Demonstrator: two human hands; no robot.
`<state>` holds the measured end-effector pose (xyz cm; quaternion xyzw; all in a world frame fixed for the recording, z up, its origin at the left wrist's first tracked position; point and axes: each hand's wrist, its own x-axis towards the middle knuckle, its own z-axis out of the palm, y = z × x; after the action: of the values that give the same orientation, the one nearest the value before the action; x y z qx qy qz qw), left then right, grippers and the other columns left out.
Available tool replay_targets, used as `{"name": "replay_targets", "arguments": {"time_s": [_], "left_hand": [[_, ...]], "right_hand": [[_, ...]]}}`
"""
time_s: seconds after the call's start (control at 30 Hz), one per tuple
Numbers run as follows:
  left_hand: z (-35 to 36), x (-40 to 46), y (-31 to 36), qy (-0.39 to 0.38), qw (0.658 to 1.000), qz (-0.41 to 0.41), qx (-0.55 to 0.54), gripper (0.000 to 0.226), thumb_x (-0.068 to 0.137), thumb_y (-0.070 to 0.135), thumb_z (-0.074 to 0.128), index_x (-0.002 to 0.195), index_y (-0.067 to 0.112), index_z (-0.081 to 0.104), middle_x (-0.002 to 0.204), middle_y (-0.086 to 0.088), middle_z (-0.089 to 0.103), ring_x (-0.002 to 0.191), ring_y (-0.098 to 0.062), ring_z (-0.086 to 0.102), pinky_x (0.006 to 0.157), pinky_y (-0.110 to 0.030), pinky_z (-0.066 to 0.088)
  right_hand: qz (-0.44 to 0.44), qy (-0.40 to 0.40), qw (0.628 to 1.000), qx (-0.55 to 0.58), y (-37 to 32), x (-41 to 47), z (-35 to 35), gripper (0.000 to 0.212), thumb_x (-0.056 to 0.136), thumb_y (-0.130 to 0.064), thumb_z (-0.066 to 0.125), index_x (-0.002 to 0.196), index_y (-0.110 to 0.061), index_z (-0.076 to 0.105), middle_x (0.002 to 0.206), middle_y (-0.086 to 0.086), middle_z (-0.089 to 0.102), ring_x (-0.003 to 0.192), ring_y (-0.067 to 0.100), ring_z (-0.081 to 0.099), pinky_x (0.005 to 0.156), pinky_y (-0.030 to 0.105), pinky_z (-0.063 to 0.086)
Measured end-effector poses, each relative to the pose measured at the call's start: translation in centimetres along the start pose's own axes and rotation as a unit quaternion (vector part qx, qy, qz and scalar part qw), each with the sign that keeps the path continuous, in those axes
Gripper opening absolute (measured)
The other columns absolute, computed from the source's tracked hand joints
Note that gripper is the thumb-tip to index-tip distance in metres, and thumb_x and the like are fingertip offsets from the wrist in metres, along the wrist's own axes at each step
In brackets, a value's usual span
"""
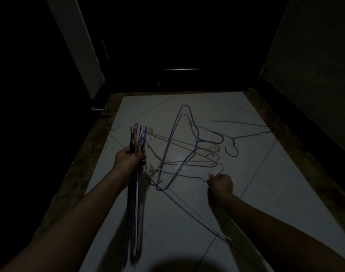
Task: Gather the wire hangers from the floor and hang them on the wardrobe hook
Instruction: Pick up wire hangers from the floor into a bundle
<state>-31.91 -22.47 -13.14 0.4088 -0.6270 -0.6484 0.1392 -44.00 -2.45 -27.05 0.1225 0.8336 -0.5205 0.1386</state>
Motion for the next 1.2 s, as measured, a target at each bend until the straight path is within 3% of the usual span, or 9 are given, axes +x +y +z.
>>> {"name": "replay_targets", "arguments": {"time_s": [0.13,0.27,0.37,0.47,0.53,0.63,0.87,1.03,1.2], "left_hand": [[-0.3,-0.1,0.4,-0.005,1.000,-0.006,-0.007,0.026,0.088,-0.001,0.056,0.114,0.003,0.059,0.077,-0.007,0.059,0.063,-0.017,0.055,0.049,-0.022,0.047],[-0.5,-0.9,1.1,-0.014,1.000,0.004,-0.019,0.022,0.089,-0.001,0.055,0.111,0.003,0.059,0.077,-0.008,0.058,0.062,-0.018,0.054,0.040,-0.015,0.047],[-0.8,-1.3,1.9,-0.024,0.999,0.011,-0.022,0.020,0.088,-0.002,0.054,0.106,0.006,0.058,0.076,-0.009,0.057,0.061,-0.018,0.053,0.037,-0.013,0.045],[-0.9,-1.5,2.7,-0.022,0.999,0.014,-0.028,0.014,0.088,-0.004,0.053,0.097,0.007,0.057,0.074,-0.009,0.056,0.060,-0.019,0.053,0.036,-0.014,0.045],[-0.7,-1.8,3.3,-0.026,0.999,0.018,-0.031,0.015,0.088,-0.006,0.053,0.087,0.009,0.057,0.073,-0.010,0.055,0.060,-0.019,0.053,0.035,-0.014,0.044],[-0.4,-2.2,3.7,-0.037,0.998,0.018,-0.039,0.018,0.088,-0.008,0.053,0.096,0.007,0.059,0.074,-0.010,0.057,0.061,-0.018,0.054,0.035,-0.014,0.043],[-0.2,-2.9,4.3,-0.080,0.990,0.029,-0.112,0.020,0.088,-0.010,0.051,0.104,0.001,0.056,0.075,-0.013,0.057,0.043,-0.007,0.060,0.039,-0.015,0.045],[-0.2,-3.3,4.7,-0.107,0.981,0.014,-0.159,0.029,0.090,-0.014,0.043,0.110,0.004,0.053,0.078,-0.015,0.057,0.065,-0.019,0.059,0.044,-0.018,0.050],[-0.5,-3.2,4.6,-0.128,0.973,-0.018,-0.193,0.030,0.090,-0.016,0.039,0.099,0.009,0.054,0.086,-0.013,0.056,0.076,-0.021,0.057,0.064,-0.027,0.050]], "right_hand": [[-0.014,0.003,1.000,-0.001,-0.8,-0.4,-0.8,0.025,0.091,-0.017,0.059,0.074,0.001,0.057,0.092,0.022,0.065,0.087,0.033,0.061,0.077,0.034,0.047],[-0.003,0.029,0.999,0.021,-1.2,-0.6,-3.0,0.026,0.090,-0.015,0.060,0.074,0.005,0.060,0.091,0.025,0.066,0.083,0.034,0.061,0.075,0.036,0.047],[-0.056,0.026,0.998,0.021,-2.5,-1.0,-4.5,0.031,0.091,-0.014,0.059,0.063,-0.005,0.050,0.077,0.020,0.061,0.074,0.026,0.054,0.069,0.032,0.043],[-0.132,-0.008,0.991,0.016,-4.9,-2.1,-5.7,0.035,0.089,-0.011,0.060,0.058,-0.011,0.044,0.061,0.009,0.046,0.063,0.019,0.044,0.058,0.027,0.033],[-0.165,-0.046,0.985,0.020,-6.7,-3.0,-6.5,0.029,0.087,-0.007,0.061,0.061,-0.008,0.048,0.060,0.007,0.048,0.056,0.012,0.045,0.053,0.022,0.033],[-0.190,-0.113,0.974,0.037,-9.5,-4.4,-7.6,0.020,0.088,-0.007,0.061,0.070,-0.004,0.054,0.061,0.005,0.052,0.039,-0.002,0.044,0.039,0.012,0.032],[-0.196,-0.192,0.962,0.005,-14.3,-7.7,-6.9,0.013,0.088,-0.004,0.060,0.076,-0.008,0.055,0.068,0.004,0.053,0.056,0.013,0.046,0.042,0.018,0.040],[-0.182,-0.269,0.944,0.054,-16.9,-10.3,-4.1,0.014,0.089,0.002,0.056,0.102,-0.001,0.061,0.088,0.007,0.058,0.067,0.013,0.054,0.051,0.016,0.049],[-0.174,-0.317,0.927,0.095,-17.8,-12.8,-1.1,0.027,0.086,0.010,0.053,0.112,0.004,0.058,0.084,0.007,0.056,0.073,0.015,0.057,0.057,0.016,0.054]]}}
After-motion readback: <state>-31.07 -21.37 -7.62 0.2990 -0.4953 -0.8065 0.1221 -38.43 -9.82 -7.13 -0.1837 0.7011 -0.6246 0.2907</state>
